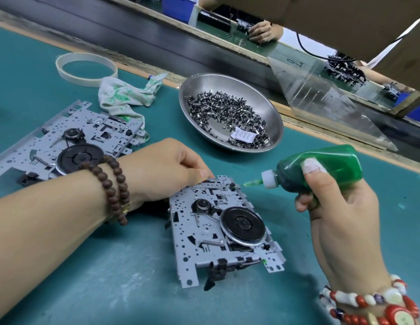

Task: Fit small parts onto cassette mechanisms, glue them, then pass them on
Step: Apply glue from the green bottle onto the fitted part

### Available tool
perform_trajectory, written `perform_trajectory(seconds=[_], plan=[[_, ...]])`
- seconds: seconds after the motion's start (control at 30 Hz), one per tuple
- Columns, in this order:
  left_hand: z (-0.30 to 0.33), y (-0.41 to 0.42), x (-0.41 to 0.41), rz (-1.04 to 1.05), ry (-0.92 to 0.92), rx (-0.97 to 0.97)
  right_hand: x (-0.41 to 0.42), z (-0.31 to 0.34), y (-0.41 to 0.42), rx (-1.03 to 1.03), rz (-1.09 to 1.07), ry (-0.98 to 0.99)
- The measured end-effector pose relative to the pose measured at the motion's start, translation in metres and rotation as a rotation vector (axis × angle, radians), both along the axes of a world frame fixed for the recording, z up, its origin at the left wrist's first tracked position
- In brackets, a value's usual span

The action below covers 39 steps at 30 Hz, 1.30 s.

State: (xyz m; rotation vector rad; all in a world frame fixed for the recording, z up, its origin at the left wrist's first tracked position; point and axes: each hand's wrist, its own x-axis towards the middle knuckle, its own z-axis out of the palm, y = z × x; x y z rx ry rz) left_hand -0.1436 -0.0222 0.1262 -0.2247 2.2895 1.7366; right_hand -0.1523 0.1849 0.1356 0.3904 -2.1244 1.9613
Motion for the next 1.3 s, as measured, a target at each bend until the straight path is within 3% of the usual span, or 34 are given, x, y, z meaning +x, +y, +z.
perform_trajectory(seconds=[1.3], plan=[[-0.0019,-0.0011,-0.0008,-0.008,0.027,-0.006,-0.0001,0.0026,0.0011,-0.052,-0.036,-0.045]])
